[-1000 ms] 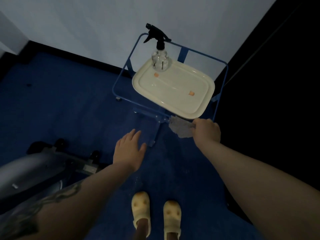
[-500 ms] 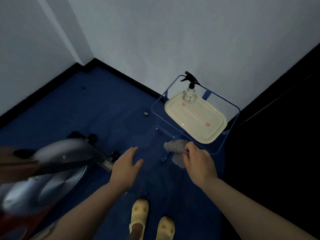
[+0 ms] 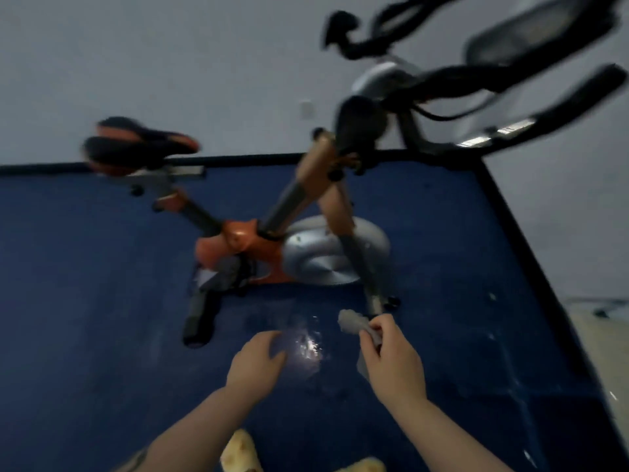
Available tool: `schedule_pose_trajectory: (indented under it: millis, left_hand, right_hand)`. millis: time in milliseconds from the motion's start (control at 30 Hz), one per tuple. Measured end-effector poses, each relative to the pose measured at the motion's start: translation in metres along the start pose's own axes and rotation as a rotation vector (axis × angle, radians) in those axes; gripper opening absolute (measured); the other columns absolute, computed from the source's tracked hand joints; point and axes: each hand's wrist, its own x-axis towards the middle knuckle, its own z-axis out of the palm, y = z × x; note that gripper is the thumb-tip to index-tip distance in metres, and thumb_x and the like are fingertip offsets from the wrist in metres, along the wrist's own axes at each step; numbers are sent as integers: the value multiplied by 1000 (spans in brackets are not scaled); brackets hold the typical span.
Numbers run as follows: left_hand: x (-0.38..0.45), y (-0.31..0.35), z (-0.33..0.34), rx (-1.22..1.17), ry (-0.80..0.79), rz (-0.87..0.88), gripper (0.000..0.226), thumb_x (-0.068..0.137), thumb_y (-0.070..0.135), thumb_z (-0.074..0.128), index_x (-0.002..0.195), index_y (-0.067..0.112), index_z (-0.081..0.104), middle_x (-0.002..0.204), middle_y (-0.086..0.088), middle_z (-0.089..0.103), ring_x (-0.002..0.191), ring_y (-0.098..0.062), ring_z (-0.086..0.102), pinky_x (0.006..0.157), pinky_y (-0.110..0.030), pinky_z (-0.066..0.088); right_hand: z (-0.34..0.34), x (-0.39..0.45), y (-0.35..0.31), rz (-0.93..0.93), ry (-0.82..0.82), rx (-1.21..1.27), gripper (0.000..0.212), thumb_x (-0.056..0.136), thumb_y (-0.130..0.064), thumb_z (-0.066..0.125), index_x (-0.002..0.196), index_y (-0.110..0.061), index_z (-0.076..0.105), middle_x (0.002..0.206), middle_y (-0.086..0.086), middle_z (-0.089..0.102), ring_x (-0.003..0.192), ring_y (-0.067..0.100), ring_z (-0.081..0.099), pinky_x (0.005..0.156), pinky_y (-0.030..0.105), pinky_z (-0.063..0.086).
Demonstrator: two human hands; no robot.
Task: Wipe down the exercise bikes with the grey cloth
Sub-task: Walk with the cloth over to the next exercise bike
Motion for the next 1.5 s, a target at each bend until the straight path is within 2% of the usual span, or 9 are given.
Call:
schedule_pose_trajectory:
  millis: [233,333,500,667,800,933,1133,1333,1500]
  left_hand:
    - [-55,-137,-90,-144,265,-159,50,95,33,51,142,23,41,145,4,45,128,-18,47,104,-33,41]
    - [-73,-199,-128,-164,286,-187,50,95,34,49,143,23,40,147,4,43,126,-19,49,102,-35,43]
    - [-96,-297,-203,-139,328,-203,47,94,32,49,140,23,45,146,5,44,127,-18,49,103,-32,41]
    - [-104,-371,-262,-159,354,-278,44,93,30,50,136,23,48,142,3,48,125,-19,49,101,-33,41]
    - [-82,-396,-291,-222,358,-267,42,94,31,50,136,24,48,142,4,47,122,-19,50,98,-34,44]
    - [-45,-414,-317,-259,365,-243,41,94,31,51,135,24,49,141,4,47,122,-18,50,100,-35,43]
    - [38,-441,-387,-215,372,-274,41,94,31,49,133,23,51,140,3,48,118,-20,54,95,-35,45]
    - [124,-449,-469,-173,367,-293,42,93,33,51,134,23,51,140,3,48,119,-18,53,98,-38,46]
    - [188,-450,-514,-188,338,-246,42,93,31,51,135,23,49,142,4,46,123,-18,51,100,-37,44]
  right_hand:
    - [117,-15,-148,-244,-165,-9,16,94,-39,50,80,-36,41,69,-11,56,58,5,54,49,28,44]
    - [178,-35,-212,-277,-197,-24,17,94,-39,49,79,-34,42,69,-9,56,58,6,54,48,29,43]
    - [269,-75,-298,-259,-243,-18,15,95,-37,48,83,-30,45,74,-10,57,62,6,54,55,35,48]
    - [325,-91,-362,-290,-291,-16,17,95,-41,47,83,-30,45,75,-10,58,65,6,55,55,35,48]
    - [354,-74,-400,-318,-294,-17,19,94,-45,47,79,-34,44,75,-11,58,67,2,54,53,29,44]
    - [384,-38,-430,-332,-304,-53,17,94,-44,49,82,-33,45,77,-12,57,69,3,54,56,31,46]
    - [437,48,-479,-337,-329,-91,16,94,-41,51,87,-28,47,82,-11,58,70,5,55,58,31,47]
    - [472,136,-532,-394,-325,-119,17,93,-39,51,83,-28,43,87,-11,52,69,5,53,56,29,44]
    - [494,195,-580,-382,-317,-99,16,93,-38,52,86,-26,46,90,-10,51,74,10,54,64,35,48]
